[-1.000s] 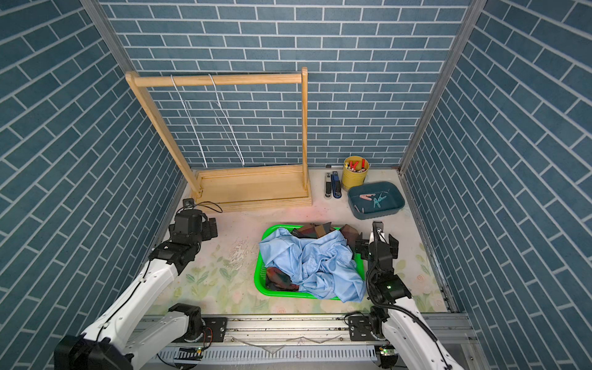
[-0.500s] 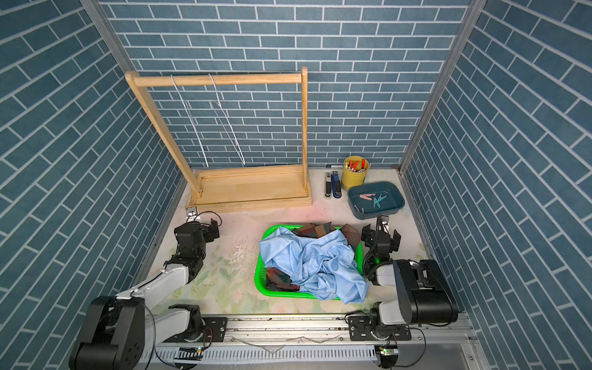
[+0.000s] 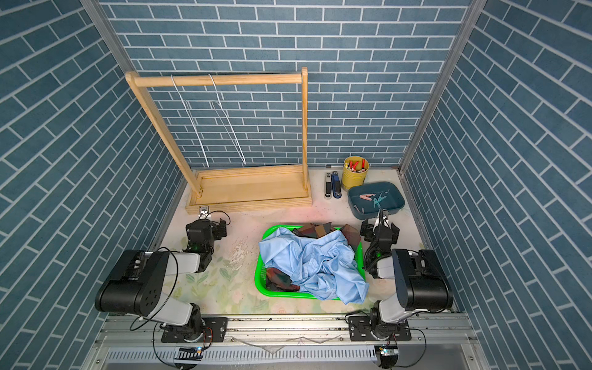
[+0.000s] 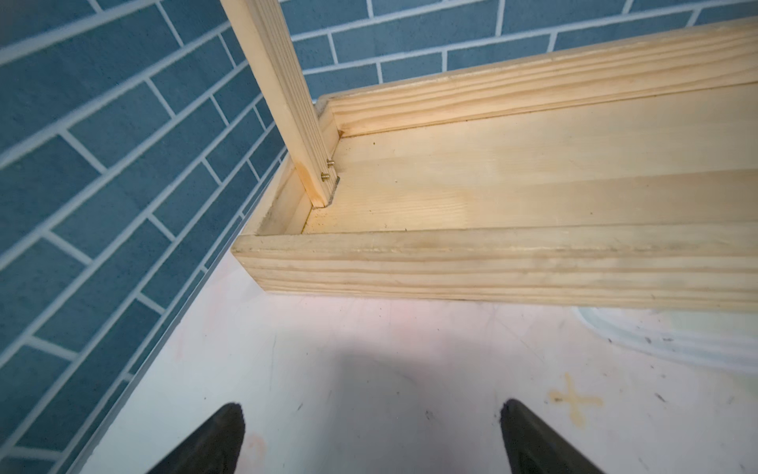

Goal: Remove the clothespins securing long-sleeve shirts to the hanger
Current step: Reset both arms

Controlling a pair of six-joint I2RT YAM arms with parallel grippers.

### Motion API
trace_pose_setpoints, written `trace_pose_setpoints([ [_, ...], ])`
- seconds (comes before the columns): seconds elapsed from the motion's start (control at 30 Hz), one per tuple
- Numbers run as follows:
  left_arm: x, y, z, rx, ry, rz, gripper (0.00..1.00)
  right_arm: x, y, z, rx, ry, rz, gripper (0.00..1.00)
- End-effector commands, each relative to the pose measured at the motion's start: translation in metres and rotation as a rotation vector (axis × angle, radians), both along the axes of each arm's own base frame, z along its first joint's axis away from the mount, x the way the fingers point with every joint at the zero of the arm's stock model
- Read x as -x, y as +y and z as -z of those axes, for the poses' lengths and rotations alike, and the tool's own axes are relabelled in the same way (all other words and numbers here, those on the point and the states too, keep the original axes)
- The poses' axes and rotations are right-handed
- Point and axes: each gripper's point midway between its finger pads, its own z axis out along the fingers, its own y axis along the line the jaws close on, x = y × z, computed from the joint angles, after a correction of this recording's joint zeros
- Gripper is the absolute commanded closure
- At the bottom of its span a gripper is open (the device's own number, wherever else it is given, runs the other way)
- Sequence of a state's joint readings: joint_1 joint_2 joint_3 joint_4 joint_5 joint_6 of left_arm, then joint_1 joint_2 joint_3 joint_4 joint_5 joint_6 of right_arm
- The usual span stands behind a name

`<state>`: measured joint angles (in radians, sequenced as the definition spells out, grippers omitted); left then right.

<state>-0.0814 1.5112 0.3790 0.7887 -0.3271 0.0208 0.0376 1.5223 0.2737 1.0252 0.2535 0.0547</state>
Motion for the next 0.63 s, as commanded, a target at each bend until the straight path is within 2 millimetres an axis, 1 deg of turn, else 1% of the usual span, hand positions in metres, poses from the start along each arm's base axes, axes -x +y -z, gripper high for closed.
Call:
trace_pose_setpoints([
  [0.0,-0.0062,-0.0006,-0.0122,0.015,-0.04,0.008,0.0,-0.0104,-0.002,-0.0063,0.005,-0.001,-0.004,0.01],
  [0.27,-0.0067,-0.0014,-0.0117,0.014,-0.038,0.011,0.0,-0.0157,-0.0109,-0.0015,-0.01,0.049,0.04,0.01],
  [0.6,-0.0075,-0.0011,-0.0106,0.032,-0.035,0.03,0.0,-0.016,-0.0109,-0.0022,-0.008,0.046,0.04,0.01],
])
